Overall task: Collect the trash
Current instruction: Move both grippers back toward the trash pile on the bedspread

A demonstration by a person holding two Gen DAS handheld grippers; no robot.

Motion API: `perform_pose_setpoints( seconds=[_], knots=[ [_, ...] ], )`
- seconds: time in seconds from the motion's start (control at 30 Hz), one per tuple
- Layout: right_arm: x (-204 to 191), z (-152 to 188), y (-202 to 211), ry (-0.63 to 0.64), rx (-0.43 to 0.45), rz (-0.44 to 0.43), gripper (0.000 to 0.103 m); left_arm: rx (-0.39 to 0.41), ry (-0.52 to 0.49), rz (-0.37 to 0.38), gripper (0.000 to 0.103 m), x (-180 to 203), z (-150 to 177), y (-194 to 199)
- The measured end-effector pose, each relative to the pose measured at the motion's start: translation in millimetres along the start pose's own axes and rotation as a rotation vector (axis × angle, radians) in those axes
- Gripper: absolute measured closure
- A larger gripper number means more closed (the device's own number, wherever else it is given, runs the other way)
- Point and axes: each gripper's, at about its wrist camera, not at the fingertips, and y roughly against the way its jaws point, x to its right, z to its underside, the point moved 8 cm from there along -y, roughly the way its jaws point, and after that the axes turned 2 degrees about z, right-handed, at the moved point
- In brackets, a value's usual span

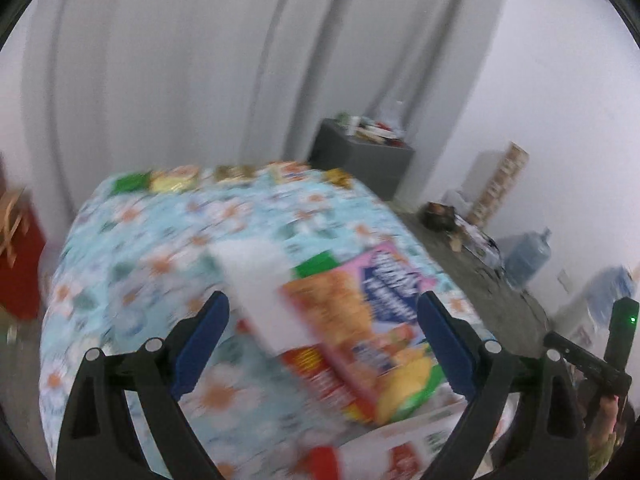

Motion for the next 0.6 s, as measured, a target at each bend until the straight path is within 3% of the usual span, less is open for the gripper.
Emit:
perform_pose_setpoints(
  seconds=[0.27,0.4,0.6],
  knots=[
    [-53,0,-30,0.04,-0.088,-0.071,0.023,-0.029,0.158,-0.048,0.01,-68,37,-5],
    [-61,-5,-46,0.009,-0.126,-0.107,0.023,-0.052,0.212,0.015,0.013,-78,41,-20],
    [-61,-7,-78,-0.138,-0.226,-0.206,0.025,-0.104,0.271,0.099,0.027,-81,23,-53]
  ],
)
